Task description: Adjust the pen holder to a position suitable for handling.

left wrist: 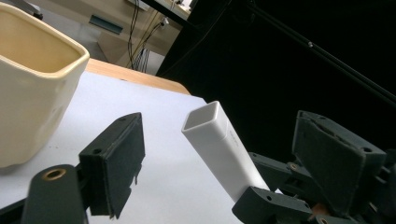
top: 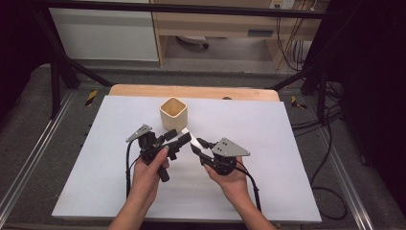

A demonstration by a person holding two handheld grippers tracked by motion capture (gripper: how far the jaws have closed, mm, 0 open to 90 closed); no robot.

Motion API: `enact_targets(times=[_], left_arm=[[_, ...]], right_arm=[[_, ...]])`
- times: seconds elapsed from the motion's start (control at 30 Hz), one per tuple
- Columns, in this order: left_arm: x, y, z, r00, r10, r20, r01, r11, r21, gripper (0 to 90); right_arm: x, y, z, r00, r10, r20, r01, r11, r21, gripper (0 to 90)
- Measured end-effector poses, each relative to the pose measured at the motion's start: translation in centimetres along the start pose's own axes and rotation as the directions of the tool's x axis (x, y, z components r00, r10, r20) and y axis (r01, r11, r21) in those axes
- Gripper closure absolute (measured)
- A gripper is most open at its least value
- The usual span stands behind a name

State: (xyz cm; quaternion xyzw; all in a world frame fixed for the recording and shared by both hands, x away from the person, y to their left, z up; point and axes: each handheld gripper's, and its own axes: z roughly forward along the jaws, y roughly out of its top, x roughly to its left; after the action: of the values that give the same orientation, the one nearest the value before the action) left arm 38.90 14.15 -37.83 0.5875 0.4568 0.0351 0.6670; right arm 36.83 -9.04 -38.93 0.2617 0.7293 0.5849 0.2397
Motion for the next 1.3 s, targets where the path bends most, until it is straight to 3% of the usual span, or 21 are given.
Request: enact_targets(times=[0.17,0.37,0.4,0.43,0.53,0.67,0.77,1.17,1.2,1.23,1.3], left_arm=[[0.3,-0.1,0.2,0.9999,-0.012,0.004,0.012,0.9999,0.008,27.8],[0.6,-0.3,0.5,0.9968,-0.075,0.025,0.075,0.9971,0.007,41.4],[0.6,-0.4,0.5,0.9965,-0.08,0.023,0.08,0.9968,0.01,47.2],[0.6,-0.4,0.5,0.9968,-0.078,0.019,0.078,0.9969,0.009,47.2],[0.7,-0.5,0.5,0.9961,-0.084,0.025,0.084,0.9965,0.004,58.3],[0.7,-0.5,0.4,0.9926,-0.108,0.055,0.108,0.9941,0.007,65.2],[0.3,-0.6,0.4,0.9936,-0.097,0.059,0.096,0.9953,0.013,70.5],[0.1,-0.7,0.3,0.9962,-0.064,0.059,0.063,0.9979,0.013,71.3],[0.1,-0.7,0.3,0.9964,-0.062,0.058,0.062,0.998,0.011,71.3],[0.1,-0.7,0.3,0.9963,-0.063,0.058,0.063,0.998,0.011,71.3],[0.2,-0.6,0.3,0.9959,-0.07,0.058,0.069,0.9975,0.011,71.3]], right_arm=[[0.2,0.0,0.0,0.9992,0.036,-0.02,-0.037,0.999,-0.027,67.7],[0.5,0.0,0.2,0.9988,0.04,-0.029,-0.041,0.998,-0.037,67.6],[0.7,0.0,0.3,0.9986,0.041,-0.033,-0.042,0.999,-0.032,67.6],[0.7,0.0,0.3,0.9986,0.041,-0.033,-0.042,0.999,-0.032,67.6],[0.8,-0.1,0.4,0.9985,0.041,-0.035,-0.042,0.999,-0.025,67.6],[0.8,-0.3,0.5,0.998,0.051,-0.038,-0.052,0.998,-0.019,67.6],[1.0,-0.7,0.8,0.9981,0.05,-0.038,-0.05,0.999,0.0,67.6],[0.8,-0.7,1.0,0.9973,0.052,-0.052,-0.051,0.999,0.018,67.0],[0.8,-0.7,1.0,0.9974,0.05,-0.052,-0.049,0.999,0.021,65.9],[0.8,-0.7,1.0,0.998,0.053,-0.036,-0.052,0.998,0.03,56.4],[0.8,-0.7,1.1,0.9983,0.054,-0.021,-0.053,0.998,0.031,53.8]])
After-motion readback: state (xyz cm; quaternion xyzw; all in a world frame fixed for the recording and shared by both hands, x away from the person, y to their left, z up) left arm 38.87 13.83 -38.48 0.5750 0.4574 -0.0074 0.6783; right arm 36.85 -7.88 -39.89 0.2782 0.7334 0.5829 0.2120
